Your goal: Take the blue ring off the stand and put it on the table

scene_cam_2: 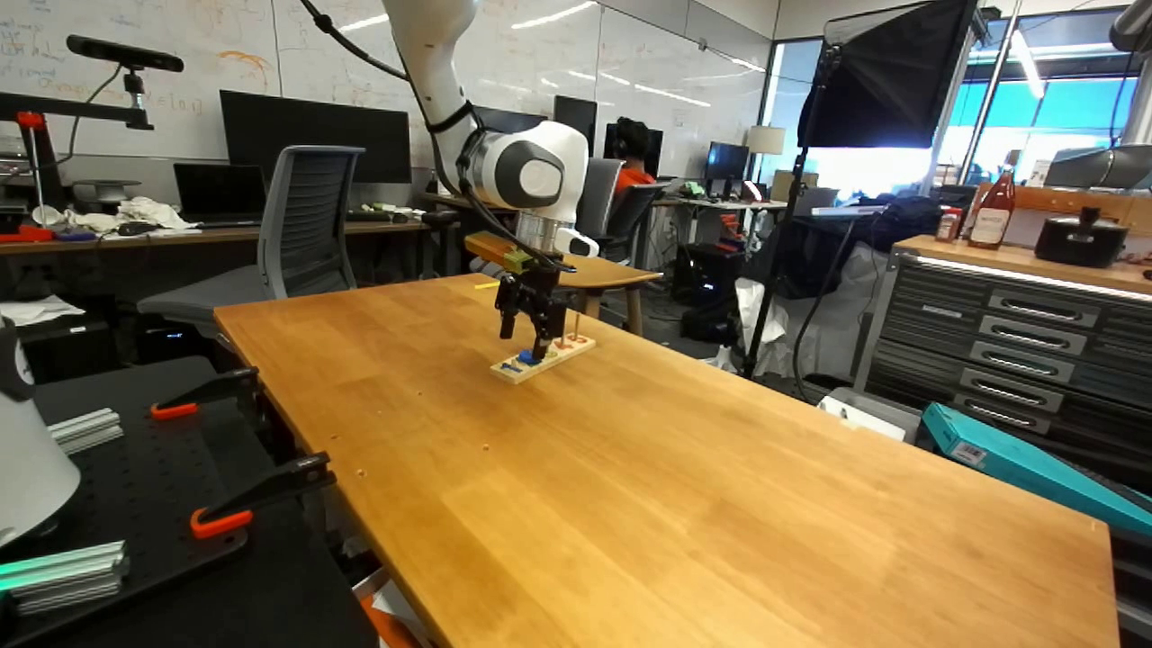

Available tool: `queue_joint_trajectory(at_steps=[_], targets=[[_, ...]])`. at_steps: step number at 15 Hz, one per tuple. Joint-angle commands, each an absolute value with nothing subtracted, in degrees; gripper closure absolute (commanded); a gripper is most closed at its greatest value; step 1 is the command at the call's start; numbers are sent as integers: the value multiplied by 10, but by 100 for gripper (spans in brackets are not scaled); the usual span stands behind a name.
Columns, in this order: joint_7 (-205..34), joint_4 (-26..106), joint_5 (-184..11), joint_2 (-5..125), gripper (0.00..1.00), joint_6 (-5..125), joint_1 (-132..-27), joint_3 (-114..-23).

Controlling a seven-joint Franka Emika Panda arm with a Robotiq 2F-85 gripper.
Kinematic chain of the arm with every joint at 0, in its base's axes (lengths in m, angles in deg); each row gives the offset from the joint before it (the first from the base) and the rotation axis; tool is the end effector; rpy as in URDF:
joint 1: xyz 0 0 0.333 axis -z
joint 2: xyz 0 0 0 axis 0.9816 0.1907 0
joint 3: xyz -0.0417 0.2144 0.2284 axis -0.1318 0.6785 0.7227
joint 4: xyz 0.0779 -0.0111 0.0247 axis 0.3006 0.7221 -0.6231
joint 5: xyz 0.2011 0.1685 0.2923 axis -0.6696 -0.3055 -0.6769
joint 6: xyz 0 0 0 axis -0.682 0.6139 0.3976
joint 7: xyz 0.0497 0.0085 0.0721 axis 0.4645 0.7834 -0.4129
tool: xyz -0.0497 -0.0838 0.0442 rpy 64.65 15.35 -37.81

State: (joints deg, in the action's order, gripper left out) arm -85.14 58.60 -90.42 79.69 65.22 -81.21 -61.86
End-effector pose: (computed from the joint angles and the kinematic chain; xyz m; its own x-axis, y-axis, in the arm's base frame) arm 0.6014 0.0492 0.1454 0.9909 -0.0082 -0.1343 -0.0117 -0.9996 -0.0252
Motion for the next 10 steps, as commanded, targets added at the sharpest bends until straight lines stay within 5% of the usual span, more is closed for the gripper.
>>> queue_joint_trajectory(at_steps=[1, 7, 10], targets=[[-825, 569, -930, 805, 34, 637, -797, -608], [-820, 564, -937, 805, 81, 625, -789, -608], [-819, 563, -944, 793, 81, 607, -788, -606]])
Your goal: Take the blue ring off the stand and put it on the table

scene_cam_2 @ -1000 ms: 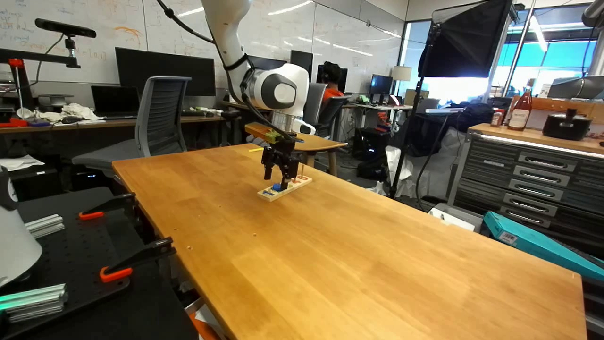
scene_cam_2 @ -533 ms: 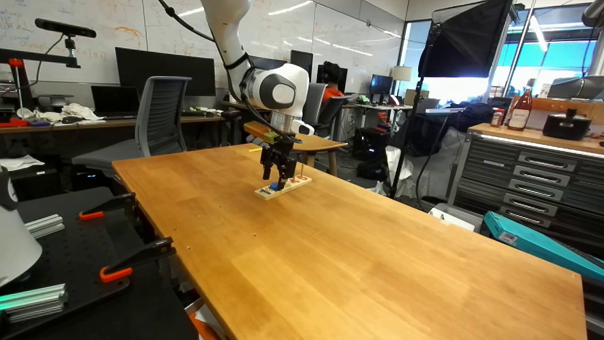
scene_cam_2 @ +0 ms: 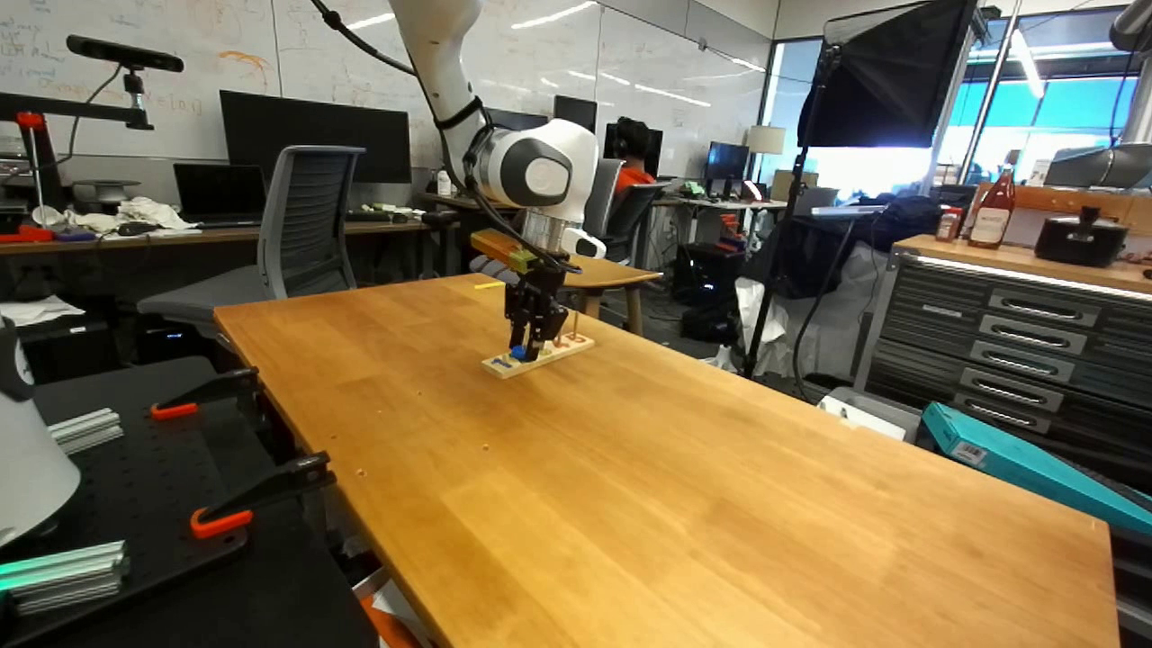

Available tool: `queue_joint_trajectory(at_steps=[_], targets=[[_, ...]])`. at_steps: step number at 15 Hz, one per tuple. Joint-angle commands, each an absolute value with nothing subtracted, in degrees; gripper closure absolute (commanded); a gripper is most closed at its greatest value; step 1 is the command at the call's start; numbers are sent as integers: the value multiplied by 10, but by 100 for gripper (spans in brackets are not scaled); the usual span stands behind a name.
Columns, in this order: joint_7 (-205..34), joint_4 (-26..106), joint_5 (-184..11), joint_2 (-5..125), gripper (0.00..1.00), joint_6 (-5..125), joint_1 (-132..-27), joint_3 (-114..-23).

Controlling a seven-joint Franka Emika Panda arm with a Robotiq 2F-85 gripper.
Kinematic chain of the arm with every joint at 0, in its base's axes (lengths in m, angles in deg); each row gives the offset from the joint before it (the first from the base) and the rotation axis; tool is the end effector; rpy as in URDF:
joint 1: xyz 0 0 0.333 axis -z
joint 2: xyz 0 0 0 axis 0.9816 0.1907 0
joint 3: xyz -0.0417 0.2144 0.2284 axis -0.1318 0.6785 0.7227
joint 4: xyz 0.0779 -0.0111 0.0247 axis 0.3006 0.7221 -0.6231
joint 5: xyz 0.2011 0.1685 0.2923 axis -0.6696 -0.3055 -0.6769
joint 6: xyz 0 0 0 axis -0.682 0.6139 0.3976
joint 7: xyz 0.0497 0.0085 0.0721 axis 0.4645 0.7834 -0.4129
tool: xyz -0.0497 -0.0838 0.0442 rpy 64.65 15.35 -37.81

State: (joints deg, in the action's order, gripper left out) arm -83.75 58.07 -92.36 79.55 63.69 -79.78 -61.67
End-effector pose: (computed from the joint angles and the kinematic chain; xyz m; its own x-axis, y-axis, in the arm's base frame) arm 0.6032 0.0365 0.1482 0.9881 -0.0302 -0.1505 -0.0379 -0.9981 -0.0483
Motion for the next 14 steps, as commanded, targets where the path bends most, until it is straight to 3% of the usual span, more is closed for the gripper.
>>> queue_joint_trajectory(at_steps=[1, 8, 14], targets=[[-819, 564, -944, 786, 81, 600, -789, -606], [-837, 572, -927, 729, 81, 589, -793, -630], [-844, 566, -895, 756, 81, 625, -781, -682]])
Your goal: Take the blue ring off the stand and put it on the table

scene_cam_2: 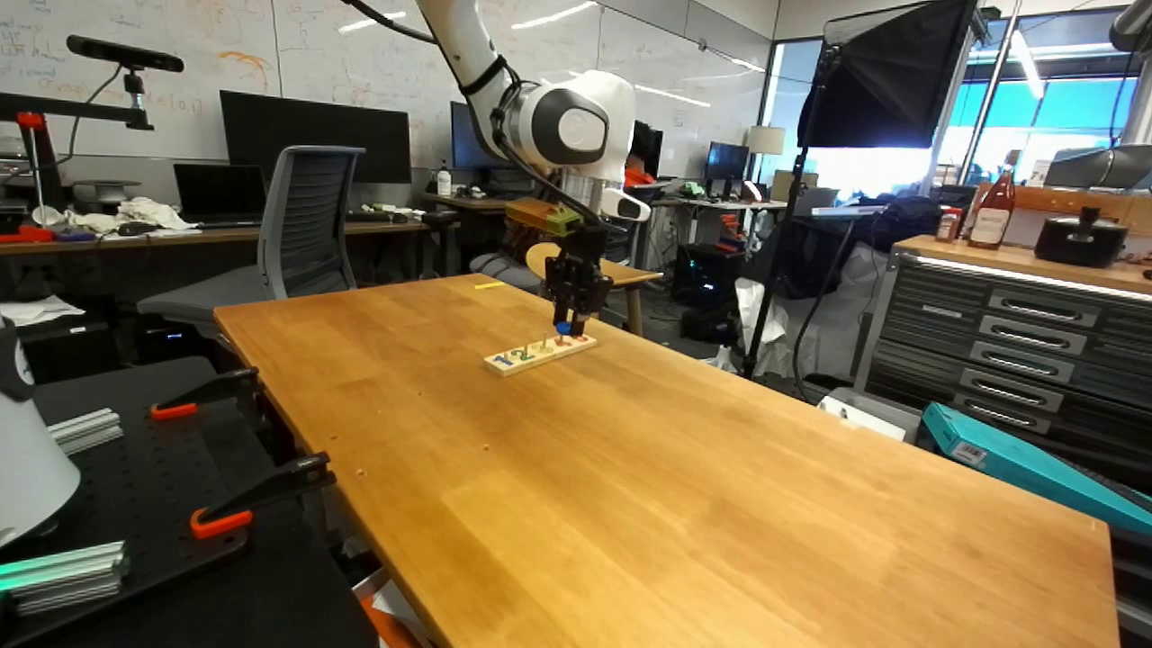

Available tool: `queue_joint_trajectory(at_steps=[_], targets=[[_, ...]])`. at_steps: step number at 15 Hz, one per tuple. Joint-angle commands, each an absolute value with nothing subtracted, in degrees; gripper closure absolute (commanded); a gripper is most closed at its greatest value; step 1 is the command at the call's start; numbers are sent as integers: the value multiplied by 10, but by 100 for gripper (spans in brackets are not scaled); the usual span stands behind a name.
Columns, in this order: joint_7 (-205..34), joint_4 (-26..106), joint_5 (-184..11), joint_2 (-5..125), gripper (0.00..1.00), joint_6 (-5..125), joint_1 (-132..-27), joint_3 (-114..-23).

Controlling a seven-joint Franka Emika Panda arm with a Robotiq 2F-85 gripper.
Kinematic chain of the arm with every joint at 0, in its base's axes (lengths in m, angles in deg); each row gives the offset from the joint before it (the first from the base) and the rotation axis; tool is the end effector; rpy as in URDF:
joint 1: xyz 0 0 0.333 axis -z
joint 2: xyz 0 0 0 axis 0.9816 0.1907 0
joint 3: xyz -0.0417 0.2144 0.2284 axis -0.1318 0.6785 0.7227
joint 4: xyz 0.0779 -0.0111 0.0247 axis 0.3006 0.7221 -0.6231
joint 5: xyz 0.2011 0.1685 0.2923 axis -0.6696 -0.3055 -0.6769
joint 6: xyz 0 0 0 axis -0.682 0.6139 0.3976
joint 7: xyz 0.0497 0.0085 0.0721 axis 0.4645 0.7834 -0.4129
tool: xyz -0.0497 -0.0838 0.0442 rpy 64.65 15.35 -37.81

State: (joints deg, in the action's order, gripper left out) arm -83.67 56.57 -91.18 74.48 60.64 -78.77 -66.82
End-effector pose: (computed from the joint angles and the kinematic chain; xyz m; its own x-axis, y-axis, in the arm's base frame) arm 0.6210 -0.0279 0.2081 0.9903 -0.1101 -0.0852 -0.1099 -0.9939 0.0065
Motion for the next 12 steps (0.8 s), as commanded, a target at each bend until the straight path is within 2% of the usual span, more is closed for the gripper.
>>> queue_joint_trajectory(at_steps=[1, 4, 5, 6, 7, 11, 12], targets=[[-845, 565, -892, 762, 81, 627, -778, -686], [-845, 563, -887, 781, 81, 629, -771, -691], [-845, 563, -886, 785, 75, 628, -769, -692], [-845, 563, -886, 788, 42, 626, -768, -692], [-844, 560, -887, 791, 31, 620, -768, -690], [-838, 566, -883, 757, 1, 590, -774, -686], [-837, 570, -881, 734, 0, 571, -778, -683]])
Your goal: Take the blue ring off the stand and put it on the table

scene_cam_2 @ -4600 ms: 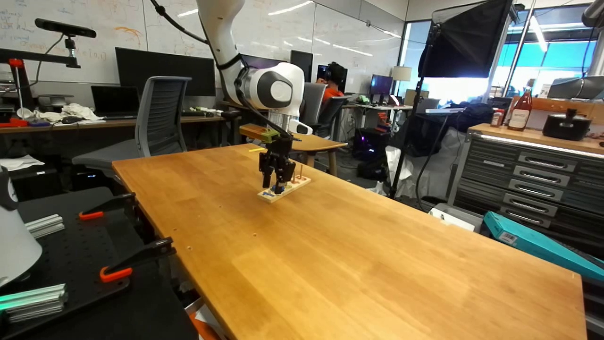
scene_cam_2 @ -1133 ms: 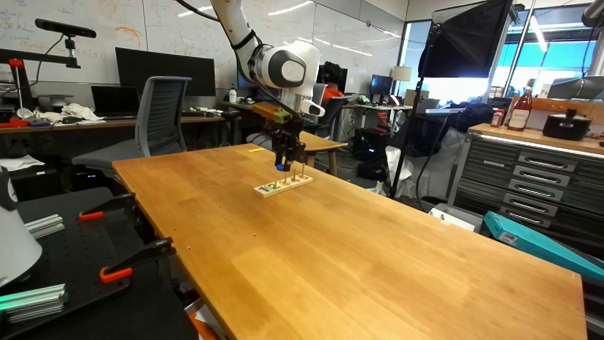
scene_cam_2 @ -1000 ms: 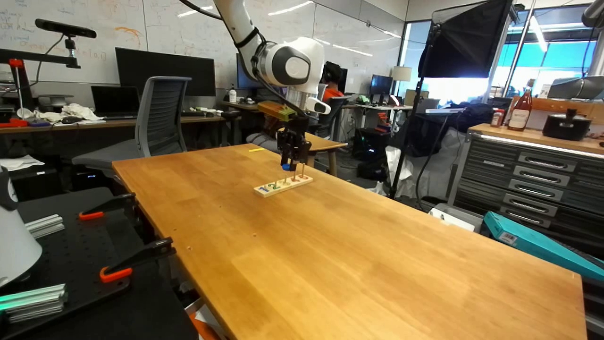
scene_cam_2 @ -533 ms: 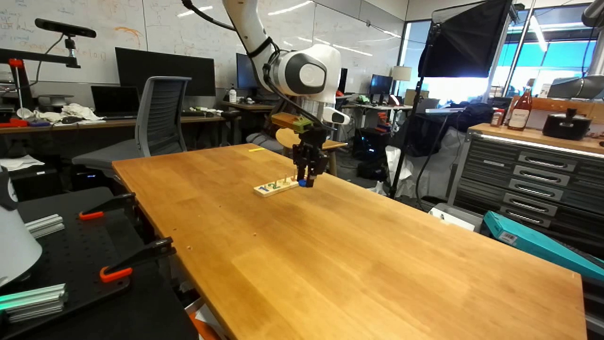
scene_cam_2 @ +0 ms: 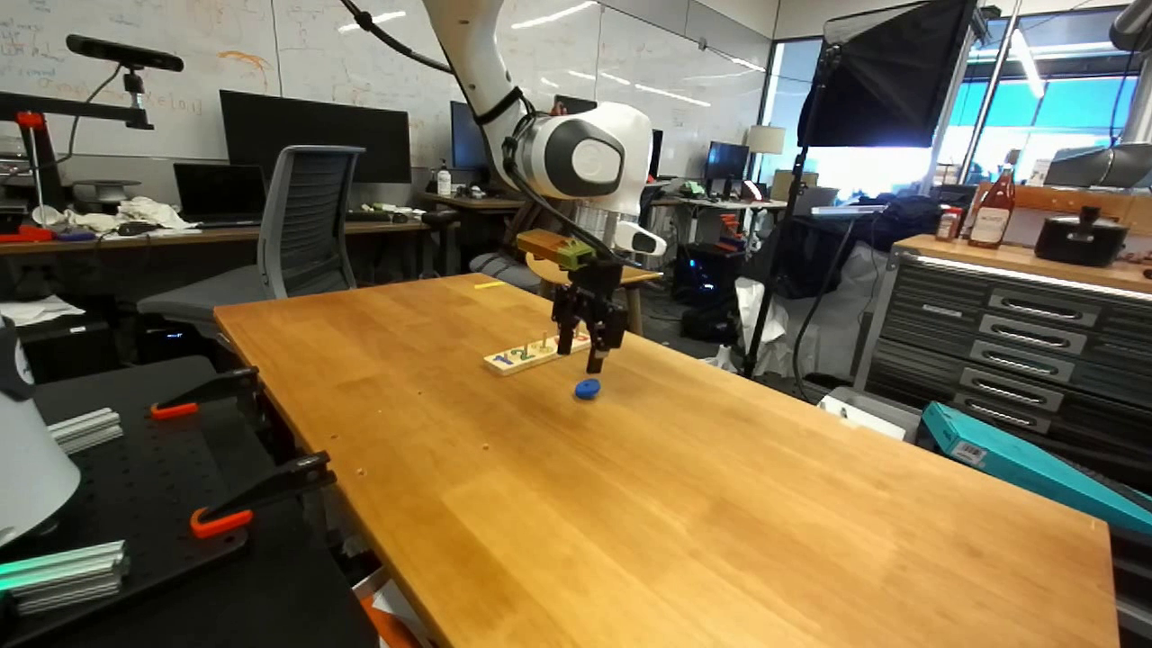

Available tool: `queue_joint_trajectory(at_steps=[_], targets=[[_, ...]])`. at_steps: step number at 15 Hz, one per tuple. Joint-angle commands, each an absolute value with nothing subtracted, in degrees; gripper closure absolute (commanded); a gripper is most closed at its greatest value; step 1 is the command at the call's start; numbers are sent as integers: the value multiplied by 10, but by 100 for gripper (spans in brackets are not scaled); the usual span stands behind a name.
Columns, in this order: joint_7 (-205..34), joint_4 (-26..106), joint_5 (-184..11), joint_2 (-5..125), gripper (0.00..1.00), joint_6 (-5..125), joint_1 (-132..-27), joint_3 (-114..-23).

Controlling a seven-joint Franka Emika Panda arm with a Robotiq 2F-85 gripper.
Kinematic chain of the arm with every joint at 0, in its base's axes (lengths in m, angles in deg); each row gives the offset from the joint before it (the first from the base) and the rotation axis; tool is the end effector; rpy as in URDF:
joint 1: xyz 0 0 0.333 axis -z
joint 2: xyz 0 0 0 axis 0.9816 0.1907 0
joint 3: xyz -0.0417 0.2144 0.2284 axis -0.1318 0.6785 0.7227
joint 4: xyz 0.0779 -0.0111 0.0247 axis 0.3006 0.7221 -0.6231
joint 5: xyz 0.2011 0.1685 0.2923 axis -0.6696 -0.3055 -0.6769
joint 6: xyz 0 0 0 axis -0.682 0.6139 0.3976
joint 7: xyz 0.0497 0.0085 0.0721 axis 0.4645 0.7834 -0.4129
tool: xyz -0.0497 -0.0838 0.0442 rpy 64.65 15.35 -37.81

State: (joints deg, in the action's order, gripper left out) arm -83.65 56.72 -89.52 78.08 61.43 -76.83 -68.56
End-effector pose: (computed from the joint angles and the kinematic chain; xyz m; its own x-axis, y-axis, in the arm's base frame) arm 0.6097 -0.0671 0.1700 0.9797 -0.1494 -0.1340 -0.1444 -0.9884 0.0469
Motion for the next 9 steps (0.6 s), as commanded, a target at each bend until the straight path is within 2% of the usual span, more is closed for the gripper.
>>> queue_joint_trajectory(at_steps=[1, 9], targets=[[-830, 566, -879, 718, 0, 554, -777, -681], [-786, 592, -853, 514, 0, 378, -792, -656]])
